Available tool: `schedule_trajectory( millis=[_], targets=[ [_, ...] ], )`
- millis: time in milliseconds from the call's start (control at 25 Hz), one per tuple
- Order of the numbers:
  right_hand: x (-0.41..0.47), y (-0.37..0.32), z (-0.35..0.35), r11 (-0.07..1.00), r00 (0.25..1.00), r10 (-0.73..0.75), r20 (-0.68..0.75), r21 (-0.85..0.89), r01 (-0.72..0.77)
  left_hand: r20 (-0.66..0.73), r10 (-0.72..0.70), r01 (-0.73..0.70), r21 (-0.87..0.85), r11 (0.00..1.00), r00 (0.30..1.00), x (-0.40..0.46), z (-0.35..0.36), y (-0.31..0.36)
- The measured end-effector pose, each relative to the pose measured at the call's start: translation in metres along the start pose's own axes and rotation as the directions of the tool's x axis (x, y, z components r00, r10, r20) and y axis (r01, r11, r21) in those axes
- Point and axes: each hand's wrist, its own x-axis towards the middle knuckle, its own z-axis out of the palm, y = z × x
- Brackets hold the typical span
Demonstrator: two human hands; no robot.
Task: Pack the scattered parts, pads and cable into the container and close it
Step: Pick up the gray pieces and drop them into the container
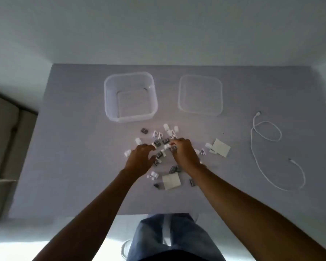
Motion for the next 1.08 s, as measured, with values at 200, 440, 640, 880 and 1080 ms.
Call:
schedule_trajectory(
  millis=[200,440,640,880,1080],
  targets=[
    [0.008,0.002,0.01,0.988,0.999,-0.01,0.035,-0.153,0.016,0.093,0.014,-0.028,0.151,0.988,0.996,0.008,0.022,0.001],
    [0.011,0.024,0.017,0.997,1.0,-0.023,0.003,-0.075,0.023,0.068,0.062,-0.073,0.168,0.983,0.996,0.013,0.038,-0.009],
    [0.0,0.006,-0.004,0.741,0.874,0.473,-0.107,0.585,-0.329,-0.004,-0.013,0.012,-0.093,0.996,1.0,0.011,0.036,-0.013],
    [-0.04,0.001,-0.016,-0.303,0.72,0.583,0.377,0.923,-0.237,0.42,-0.325,0.472,-0.876,0.098,0.848,0.01,0.012,0.011],
    [-0.061,0.01,-0.007,-0.092,0.717,0.627,0.303,0.943,-0.319,0.597,-0.26,0.599,-0.797,-0.083,0.759,0.014,0.001,0.021]
  ],
)
